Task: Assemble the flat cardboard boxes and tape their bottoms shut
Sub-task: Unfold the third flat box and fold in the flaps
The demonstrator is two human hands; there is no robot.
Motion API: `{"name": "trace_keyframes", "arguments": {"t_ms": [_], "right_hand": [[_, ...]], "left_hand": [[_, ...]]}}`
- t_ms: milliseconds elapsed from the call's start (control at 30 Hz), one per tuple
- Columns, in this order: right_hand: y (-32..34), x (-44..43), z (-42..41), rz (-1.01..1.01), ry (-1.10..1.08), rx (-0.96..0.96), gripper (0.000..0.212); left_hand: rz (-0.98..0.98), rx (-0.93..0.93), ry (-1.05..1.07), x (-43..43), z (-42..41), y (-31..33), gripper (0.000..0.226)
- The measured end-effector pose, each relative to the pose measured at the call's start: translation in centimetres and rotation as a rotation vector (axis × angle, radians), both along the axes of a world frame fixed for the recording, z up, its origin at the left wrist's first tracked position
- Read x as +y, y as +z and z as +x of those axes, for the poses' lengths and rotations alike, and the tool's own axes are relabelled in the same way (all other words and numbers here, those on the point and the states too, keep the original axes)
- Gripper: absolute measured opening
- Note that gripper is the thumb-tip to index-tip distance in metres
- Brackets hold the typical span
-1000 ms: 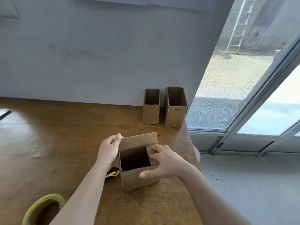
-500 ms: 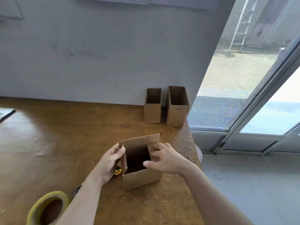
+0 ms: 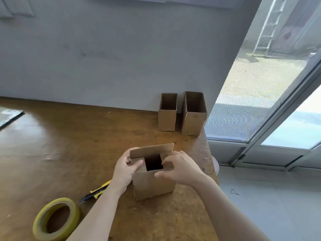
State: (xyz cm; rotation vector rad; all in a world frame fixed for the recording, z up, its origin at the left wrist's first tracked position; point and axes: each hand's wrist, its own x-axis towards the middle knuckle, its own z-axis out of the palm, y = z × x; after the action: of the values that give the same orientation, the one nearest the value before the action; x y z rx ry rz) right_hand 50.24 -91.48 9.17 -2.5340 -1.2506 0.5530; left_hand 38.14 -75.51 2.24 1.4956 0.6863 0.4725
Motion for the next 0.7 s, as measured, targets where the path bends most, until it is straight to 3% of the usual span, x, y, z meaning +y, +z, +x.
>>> {"name": "trace_keyframes", "arguments": {"t_ms": [133,233,267,333,433,567,633,700], "right_hand": [[-0.6,0.2,-0.1,0.05,-0.049,-0.026,0.054],[-0.8,0.5,-0.6,0.099,-0.119,-0.095,0.046],[-0.8,0.6,-0.9,0.118,-0.15,-0.12,0.045],[-1.2,0.9,-1.5,0.157,-0.212,-0.145,0.05],[-1.6,1.1,-2.2,0.198,-0.291,-0.167,0.062],[-1.8,1.3,-2.2,0.151,-0.234,-0.371,0.088],[-2.1,1.6,-2.0,0.186,-0.138,-0.359,0.074],[-2.6,2.0,-2.0,0.26,-0.005,-0.266,0.04]], "left_hand": [[-0.149,-0.046,0.071,0.0,-0.6,0.5,0.033],[-0.304,-0.111,0.033,0.2,-1.5,0.4,0.018],[-0.338,-0.135,0.012,0.2,-1.8,0.3,0.027],[-0.315,-0.134,-0.01,0.1,-2.2,-0.1,0.051],[-0.21,-0.12,0.013,-0.3,-2.6,-0.3,0.024],[-0.095,-0.072,-0.008,-0.1,-3.1,-0.9,0.021],[-0.119,-0.068,-0.023,-0.1,-3.4,-0.9,0.022],[-0.088,-0.066,-0.009,0.0,-3.4,-1.2,0.019]]}}
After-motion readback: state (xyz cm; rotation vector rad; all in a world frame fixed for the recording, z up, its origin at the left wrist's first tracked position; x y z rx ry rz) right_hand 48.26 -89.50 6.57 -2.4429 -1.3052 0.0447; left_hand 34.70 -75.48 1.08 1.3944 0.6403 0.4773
